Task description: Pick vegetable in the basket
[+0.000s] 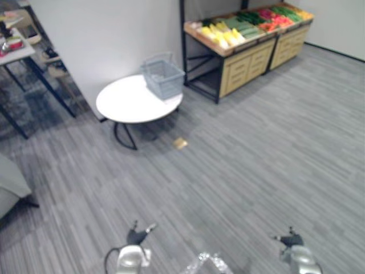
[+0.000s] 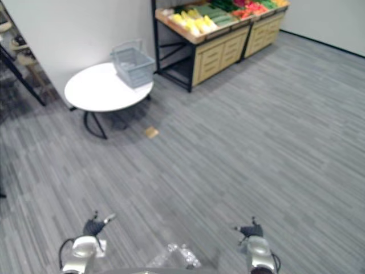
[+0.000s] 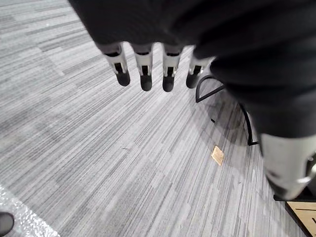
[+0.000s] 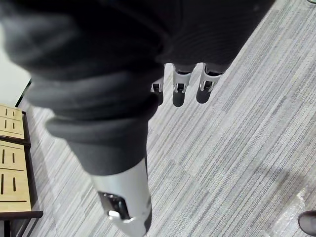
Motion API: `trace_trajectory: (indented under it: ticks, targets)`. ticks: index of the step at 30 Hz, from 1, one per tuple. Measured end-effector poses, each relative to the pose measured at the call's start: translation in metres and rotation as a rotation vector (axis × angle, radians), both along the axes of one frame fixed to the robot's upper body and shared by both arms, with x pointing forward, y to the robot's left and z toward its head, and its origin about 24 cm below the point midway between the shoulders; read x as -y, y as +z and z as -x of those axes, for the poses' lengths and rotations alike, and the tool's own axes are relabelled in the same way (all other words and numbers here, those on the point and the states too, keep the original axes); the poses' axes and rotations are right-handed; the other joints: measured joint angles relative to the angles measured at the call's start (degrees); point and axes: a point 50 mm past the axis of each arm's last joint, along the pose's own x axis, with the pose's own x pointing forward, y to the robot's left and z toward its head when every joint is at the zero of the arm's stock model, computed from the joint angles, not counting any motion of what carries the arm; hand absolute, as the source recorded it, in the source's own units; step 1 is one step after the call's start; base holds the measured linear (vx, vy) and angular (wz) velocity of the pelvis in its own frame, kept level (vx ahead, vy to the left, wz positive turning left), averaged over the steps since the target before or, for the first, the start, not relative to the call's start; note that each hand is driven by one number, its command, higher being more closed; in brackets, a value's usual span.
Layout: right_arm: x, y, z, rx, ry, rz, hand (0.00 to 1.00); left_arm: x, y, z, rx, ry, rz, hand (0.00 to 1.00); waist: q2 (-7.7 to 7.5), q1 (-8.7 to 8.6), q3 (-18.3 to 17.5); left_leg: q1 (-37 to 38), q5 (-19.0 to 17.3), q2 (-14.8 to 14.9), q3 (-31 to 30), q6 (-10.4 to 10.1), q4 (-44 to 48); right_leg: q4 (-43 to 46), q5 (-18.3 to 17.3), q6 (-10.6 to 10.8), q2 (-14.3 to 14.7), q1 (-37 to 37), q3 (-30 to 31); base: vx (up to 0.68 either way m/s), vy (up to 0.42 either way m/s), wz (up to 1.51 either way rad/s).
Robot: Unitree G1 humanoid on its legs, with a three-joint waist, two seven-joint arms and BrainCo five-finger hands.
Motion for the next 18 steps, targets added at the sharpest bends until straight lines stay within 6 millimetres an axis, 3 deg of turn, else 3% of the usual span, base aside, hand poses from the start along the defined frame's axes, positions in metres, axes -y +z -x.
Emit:
trace_trajectory:
  ticks: [4,18]
  targets:
    - [0.001,-0.004,0.01,-0.025,-0.01,-0.001,0.0,-0.001,-0.005,0.012,-0.034,0.015,-0.001,0.0,0.03,-0.07,0.0,-0.1,-0.5,0.5,0.3,0.1,0.9,0.3,0.0,0.0,0.4,0.1,0.3,-0.02,-0.031,-0.04]
    - [0.008,-0.006,0.021,-0.038,-0.087,-0.002,0.0,-0.002,-0.012,0.025,-0.09,0.047,0.007,0.0,1.16,-0.29,-0.4,-2.3,-0.2,1.1,-0.4,0.2,0.8,4.1,-2.3,-1.0,0.6,-3.3,-1.2,-0.03,-0.032,0.04]
